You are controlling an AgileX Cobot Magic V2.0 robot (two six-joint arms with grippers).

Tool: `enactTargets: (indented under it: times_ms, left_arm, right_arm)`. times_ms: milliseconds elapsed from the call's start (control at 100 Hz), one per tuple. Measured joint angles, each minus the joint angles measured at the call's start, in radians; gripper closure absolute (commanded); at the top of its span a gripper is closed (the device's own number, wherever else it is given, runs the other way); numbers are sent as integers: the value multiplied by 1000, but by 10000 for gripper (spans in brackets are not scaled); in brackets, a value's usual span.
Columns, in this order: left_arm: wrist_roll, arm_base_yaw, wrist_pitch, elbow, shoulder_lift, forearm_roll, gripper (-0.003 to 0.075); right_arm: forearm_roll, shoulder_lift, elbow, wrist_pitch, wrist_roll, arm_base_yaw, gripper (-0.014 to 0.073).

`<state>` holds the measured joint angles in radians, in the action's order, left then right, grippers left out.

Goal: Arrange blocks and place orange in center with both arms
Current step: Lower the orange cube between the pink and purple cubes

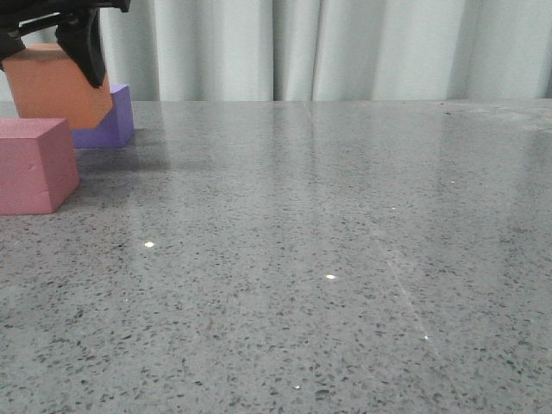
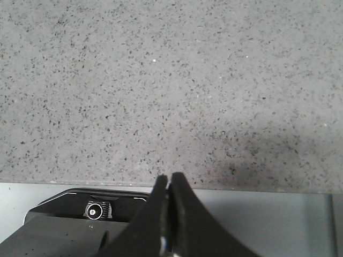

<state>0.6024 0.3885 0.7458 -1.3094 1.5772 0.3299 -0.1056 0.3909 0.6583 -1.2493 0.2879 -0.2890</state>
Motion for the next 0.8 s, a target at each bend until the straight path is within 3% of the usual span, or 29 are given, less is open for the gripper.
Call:
enactTargets:
  times_ms: [800]
  left_arm:
    - [-2,-19,-8,7,69,-1,522]
  right_arm:
    - [0,0,0,-6,0,0,661]
